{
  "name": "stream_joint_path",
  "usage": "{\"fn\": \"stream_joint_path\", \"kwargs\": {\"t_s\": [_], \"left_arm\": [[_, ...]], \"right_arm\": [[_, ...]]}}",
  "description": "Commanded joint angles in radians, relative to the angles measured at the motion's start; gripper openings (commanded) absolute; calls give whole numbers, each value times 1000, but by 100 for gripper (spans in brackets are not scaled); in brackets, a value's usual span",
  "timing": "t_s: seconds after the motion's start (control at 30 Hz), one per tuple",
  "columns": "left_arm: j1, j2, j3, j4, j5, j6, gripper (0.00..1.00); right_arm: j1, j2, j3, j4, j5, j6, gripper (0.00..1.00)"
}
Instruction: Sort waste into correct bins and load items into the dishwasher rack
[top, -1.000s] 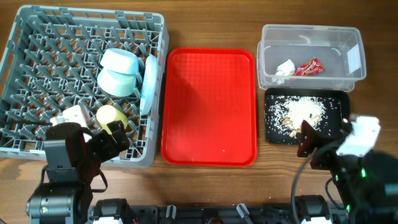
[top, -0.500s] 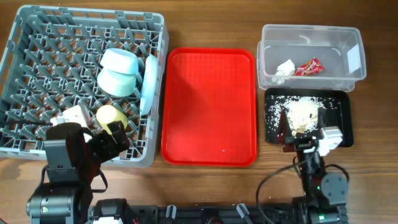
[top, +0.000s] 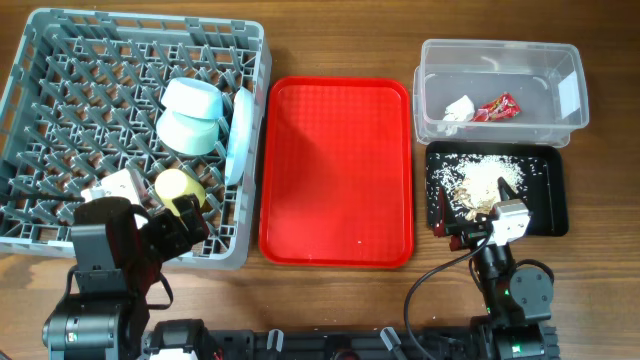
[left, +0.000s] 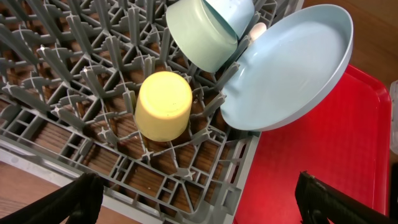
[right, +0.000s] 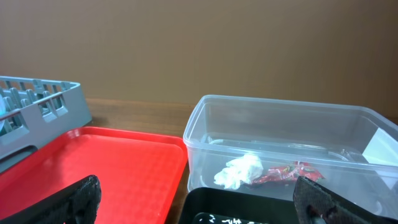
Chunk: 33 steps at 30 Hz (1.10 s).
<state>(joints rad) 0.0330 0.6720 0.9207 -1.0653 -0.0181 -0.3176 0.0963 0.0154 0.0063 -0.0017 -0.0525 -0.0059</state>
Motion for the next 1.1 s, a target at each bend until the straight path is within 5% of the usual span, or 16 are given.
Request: {"fn": "stream_joint_path", "kwargs": {"t_s": [0.0,0.27,0.5,0.7,1.07], "left_arm": [[5,-3,-5,3,-10,-8,100],[-28,-123,-40,26,-29,5,100],[-31,-554,-653,666,75,18,100],[-44,-669,-891,1073,66,26,100],[-53,-669,-915,995,111,74,100]], "right_arm": [[-4,-12,-1,4,-23,-18,100],[-4,-12,-1,4,-23,-18,100],[-4,-12,-1,4,-23,-18,100],[-4,-12,-1,4,-23,-17,100],[-4,-12,-1,4,-23,-17,100]]}}
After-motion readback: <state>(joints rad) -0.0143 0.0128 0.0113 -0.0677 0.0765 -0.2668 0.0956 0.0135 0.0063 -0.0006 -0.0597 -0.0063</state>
